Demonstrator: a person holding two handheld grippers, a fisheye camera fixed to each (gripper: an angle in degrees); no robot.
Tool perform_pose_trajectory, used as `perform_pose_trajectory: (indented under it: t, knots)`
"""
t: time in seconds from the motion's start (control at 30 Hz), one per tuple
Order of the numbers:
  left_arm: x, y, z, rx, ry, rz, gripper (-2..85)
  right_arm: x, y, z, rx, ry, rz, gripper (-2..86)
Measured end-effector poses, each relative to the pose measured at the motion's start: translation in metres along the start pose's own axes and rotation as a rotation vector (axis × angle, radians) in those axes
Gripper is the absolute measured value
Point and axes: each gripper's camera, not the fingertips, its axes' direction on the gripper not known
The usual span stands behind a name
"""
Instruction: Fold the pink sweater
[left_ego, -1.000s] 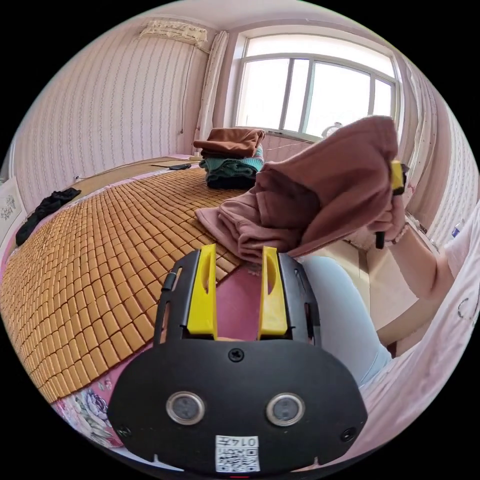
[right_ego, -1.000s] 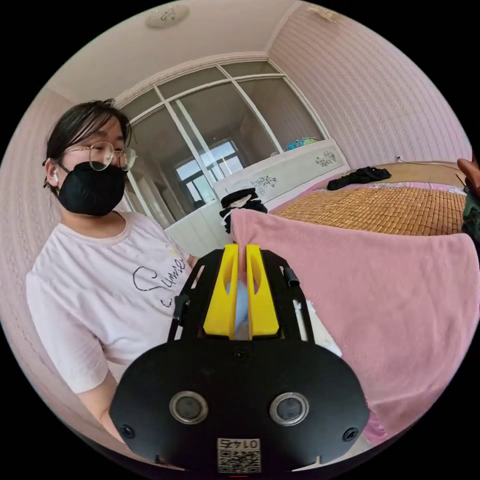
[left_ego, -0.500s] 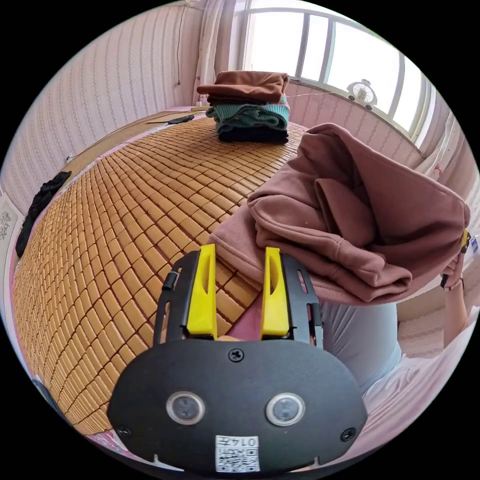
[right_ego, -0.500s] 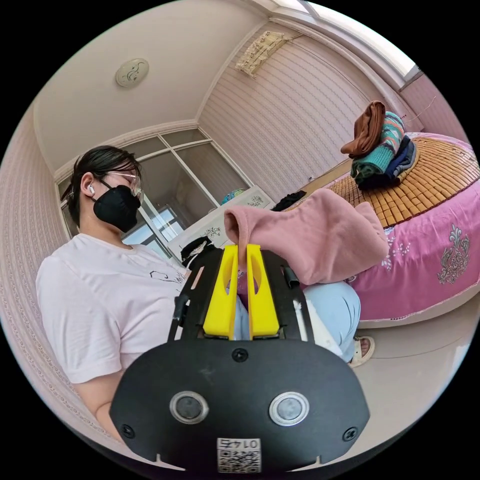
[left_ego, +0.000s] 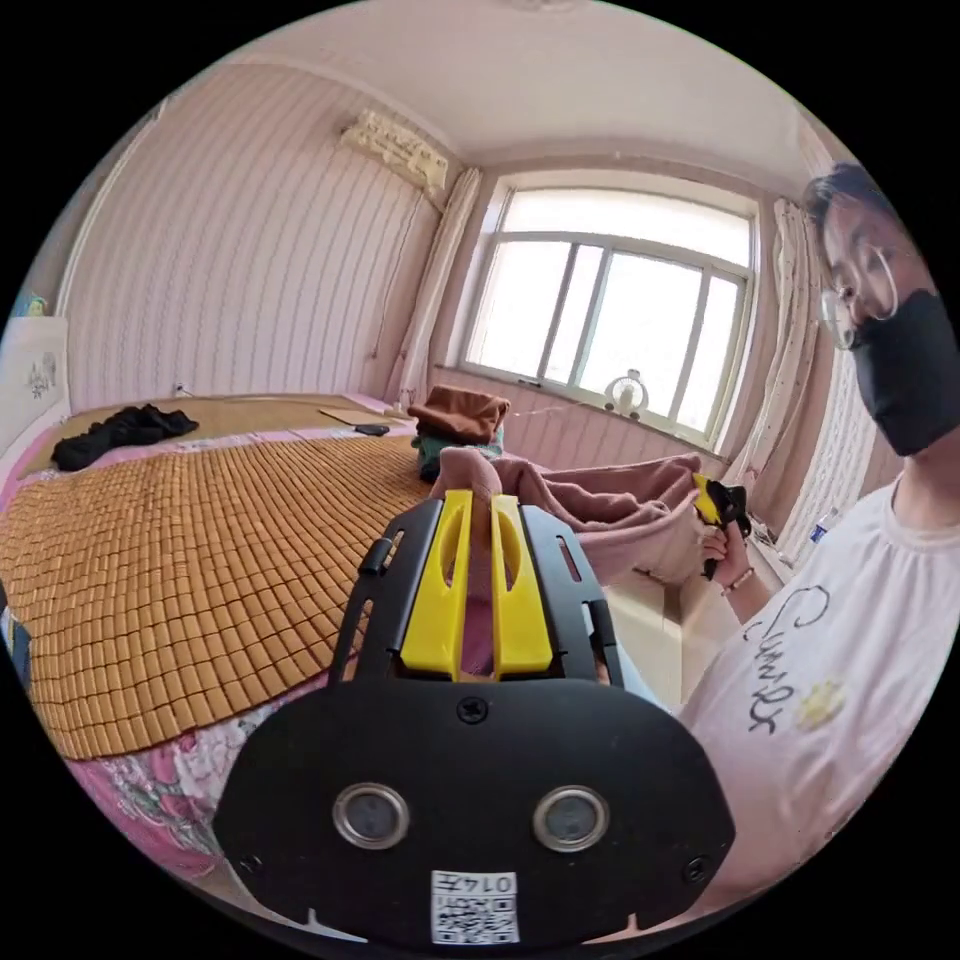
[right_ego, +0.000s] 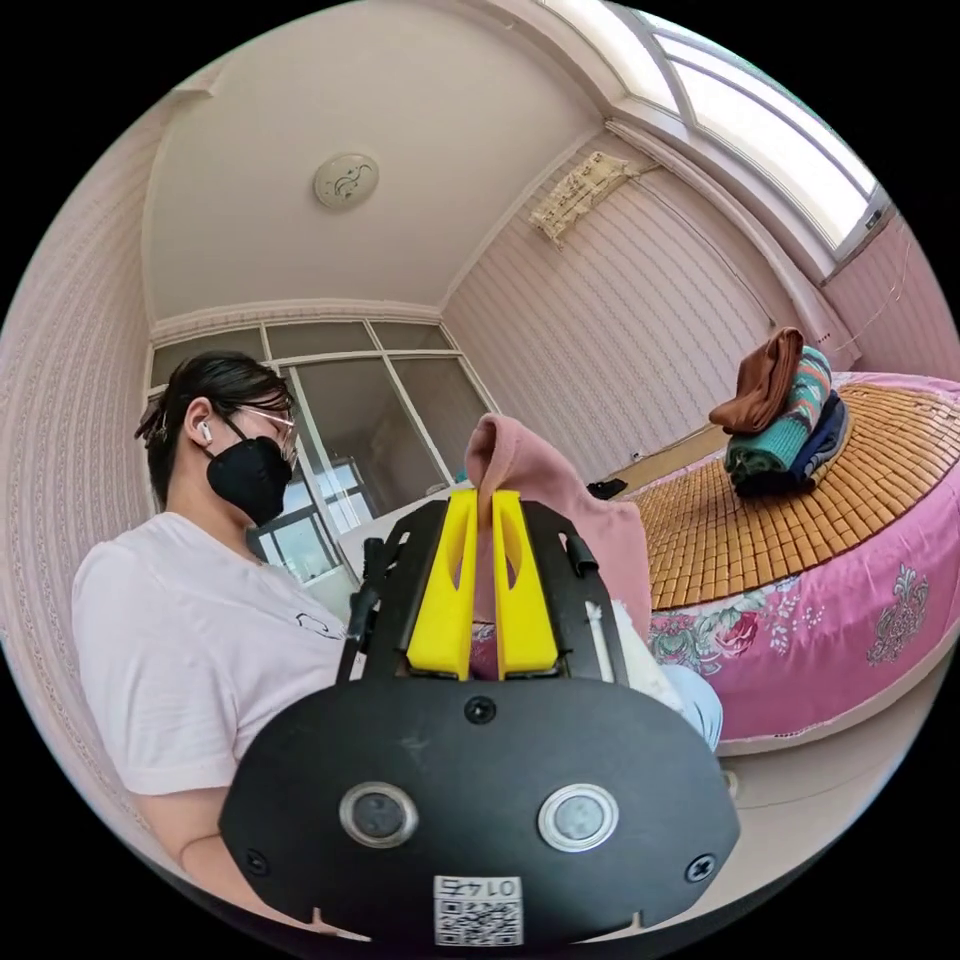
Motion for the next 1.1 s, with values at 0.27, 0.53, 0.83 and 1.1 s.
perform_pose_trajectory:
  t: [0.27, 0.53, 0.83, 1.1]
  knots:
    - [-0.002, 0.009, -0.169, 0.174, -0.307, -0.122, 1.3, 0.017, -0.007, 0.137, -0.218, -0.161, 0.018, 1.2]
    - [-0.171, -0.157, -0.124, 0.039, -0.454, -0.250, 1.4, 0.087, -0.136, 0.369, -0.483, 0.121, -0.030, 0.9]
    - [-0.064, -0.394, -0.283, 0.665, -0.725, 0.098, 2.8, -0.099, -0.338, 0.406, 0.177, -0.149, -0.421, 1.0]
    - [-0.172, -0.218, -0.223, 0.186, -0.605, -0.133, 3.9, -0.009, -0.187, 0.455, -0.240, -0.027, -0.309, 1.4]
